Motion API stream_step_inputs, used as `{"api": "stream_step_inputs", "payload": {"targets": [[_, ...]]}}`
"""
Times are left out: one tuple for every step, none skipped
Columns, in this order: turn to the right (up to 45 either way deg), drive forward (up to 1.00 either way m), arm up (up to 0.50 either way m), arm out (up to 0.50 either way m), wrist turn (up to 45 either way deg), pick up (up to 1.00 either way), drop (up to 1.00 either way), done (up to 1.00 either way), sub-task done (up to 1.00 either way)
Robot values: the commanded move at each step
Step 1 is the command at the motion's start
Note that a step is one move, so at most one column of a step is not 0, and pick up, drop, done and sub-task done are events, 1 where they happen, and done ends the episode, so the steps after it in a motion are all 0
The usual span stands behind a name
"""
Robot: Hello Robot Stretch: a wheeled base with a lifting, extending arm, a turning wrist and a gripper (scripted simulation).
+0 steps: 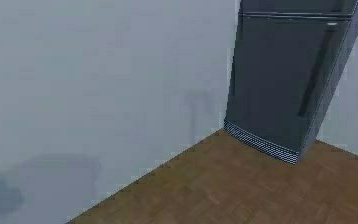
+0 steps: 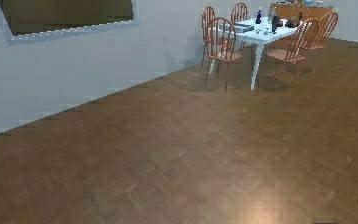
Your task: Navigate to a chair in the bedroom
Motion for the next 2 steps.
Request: {"api": "stream_step_inputs", "payload": {"targets": [[0.0,0.15,0.00,0.00,0.0,0.00,0.00,0.00,0.00],[45.0,0.00,0.00,0.00,0.0,0.00,0.00,0.00,0.00]]}}
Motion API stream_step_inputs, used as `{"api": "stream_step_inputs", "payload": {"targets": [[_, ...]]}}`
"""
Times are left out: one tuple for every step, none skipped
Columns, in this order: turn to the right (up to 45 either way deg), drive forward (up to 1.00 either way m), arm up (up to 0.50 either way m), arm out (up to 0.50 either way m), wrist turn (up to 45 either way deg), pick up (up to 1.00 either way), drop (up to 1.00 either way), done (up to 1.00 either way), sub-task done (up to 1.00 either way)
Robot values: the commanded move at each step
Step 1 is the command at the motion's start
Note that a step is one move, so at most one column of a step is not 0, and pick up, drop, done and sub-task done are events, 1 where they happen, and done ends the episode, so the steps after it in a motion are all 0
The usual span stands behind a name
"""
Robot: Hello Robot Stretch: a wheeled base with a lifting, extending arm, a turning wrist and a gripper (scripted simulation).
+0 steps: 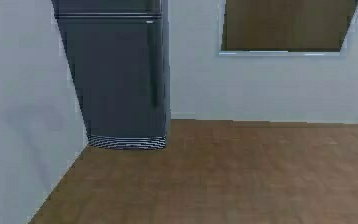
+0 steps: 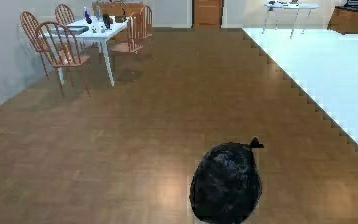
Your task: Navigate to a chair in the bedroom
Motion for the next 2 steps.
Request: {"api": "stream_step_inputs", "payload": {"targets": [[42.0,0.00,0.00,0.00,0.0,0.00,0.00,0.00,0.00],[0.0,0.85,0.00,0.00,0.0,0.00,0.00,0.00,0.00]]}}
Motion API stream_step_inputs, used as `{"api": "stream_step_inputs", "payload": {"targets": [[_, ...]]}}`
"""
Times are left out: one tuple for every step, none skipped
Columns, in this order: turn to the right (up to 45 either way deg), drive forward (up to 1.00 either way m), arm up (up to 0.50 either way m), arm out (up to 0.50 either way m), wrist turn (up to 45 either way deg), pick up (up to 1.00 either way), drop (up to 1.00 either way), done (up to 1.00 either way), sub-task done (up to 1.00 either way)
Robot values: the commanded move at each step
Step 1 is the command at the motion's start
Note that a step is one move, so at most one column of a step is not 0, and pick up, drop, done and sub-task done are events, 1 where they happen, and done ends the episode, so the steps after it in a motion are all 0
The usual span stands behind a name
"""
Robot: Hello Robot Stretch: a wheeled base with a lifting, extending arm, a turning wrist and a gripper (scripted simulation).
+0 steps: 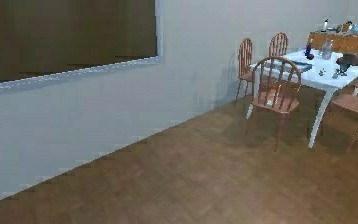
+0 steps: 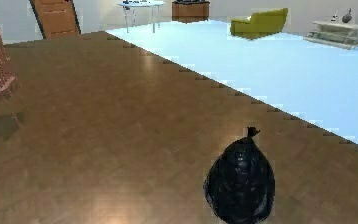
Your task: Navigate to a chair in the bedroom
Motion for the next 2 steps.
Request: {"api": "stream_step_inputs", "payload": {"targets": [[45.0,0.00,0.00,0.00,0.0,0.00,0.00,0.00,0.00],[12.0,0.00,0.00,0.00,0.0,0.00,0.00,0.00,0.00]]}}
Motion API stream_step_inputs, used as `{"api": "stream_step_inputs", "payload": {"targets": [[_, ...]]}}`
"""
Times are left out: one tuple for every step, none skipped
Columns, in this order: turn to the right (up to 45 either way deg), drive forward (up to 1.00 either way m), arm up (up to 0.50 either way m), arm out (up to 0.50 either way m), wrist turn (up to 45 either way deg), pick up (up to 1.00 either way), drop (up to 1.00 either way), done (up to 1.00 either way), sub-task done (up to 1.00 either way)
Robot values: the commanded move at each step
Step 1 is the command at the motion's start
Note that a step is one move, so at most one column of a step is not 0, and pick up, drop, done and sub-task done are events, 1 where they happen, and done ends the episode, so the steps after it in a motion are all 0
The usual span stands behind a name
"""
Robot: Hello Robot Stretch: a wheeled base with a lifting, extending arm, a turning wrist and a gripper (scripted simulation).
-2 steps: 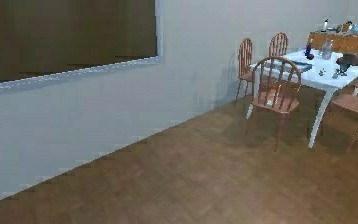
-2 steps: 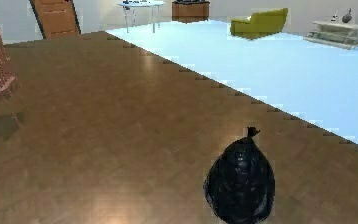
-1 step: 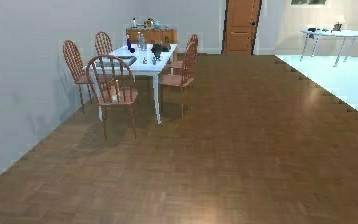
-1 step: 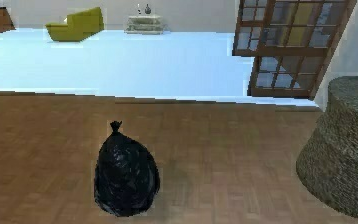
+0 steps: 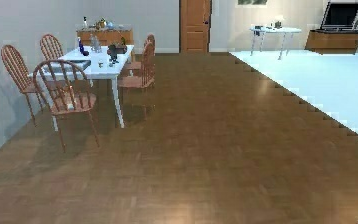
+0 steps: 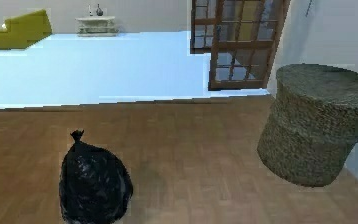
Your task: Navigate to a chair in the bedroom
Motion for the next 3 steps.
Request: {"api": "stream_step_inputs", "payload": {"targets": [[0.0,0.65,0.00,0.00,0.0,0.00,0.00,0.00,0.00],[36.0,0.00,0.00,0.00,0.0,0.00,0.00,0.00,0.00],[0.0,0.75,0.00,0.00,0.0,0.00,0.00,0.00,0.00]]}}
